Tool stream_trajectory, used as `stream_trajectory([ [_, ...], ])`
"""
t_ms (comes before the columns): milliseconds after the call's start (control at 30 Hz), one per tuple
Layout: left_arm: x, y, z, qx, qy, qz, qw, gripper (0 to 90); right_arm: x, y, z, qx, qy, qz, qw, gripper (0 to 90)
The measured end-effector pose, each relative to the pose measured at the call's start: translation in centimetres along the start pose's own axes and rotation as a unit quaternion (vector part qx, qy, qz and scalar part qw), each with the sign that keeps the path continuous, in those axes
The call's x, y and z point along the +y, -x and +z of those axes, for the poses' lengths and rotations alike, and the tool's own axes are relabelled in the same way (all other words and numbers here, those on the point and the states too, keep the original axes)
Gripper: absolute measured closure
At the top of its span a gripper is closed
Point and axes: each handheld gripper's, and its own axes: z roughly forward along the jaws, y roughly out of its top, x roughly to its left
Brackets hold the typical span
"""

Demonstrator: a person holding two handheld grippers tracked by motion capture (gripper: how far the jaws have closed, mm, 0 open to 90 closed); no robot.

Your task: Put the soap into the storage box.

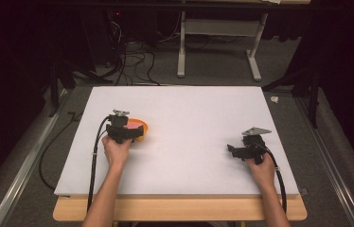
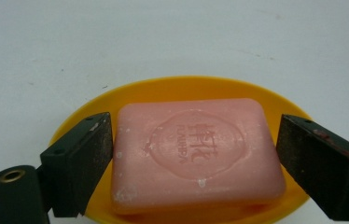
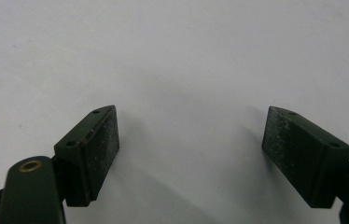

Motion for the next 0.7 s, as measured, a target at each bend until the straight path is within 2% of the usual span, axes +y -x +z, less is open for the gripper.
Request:
stream_trajectory([
  [433, 0.5, 0.3, -2.1, -0.018, 0.037, 0.001, 0.9991, 13.1, 0.0, 0.0, 0.0, 0.000, 0.000, -0.001, 1.0000, 19.6],
  [700, 0.5, 0.9, -3.0, -0.036, 0.047, 0.010, 0.9982, 13.6, 0.0, 0.0, 0.0, 0.000, 0.000, -0.001, 1.0000, 19.6],
])
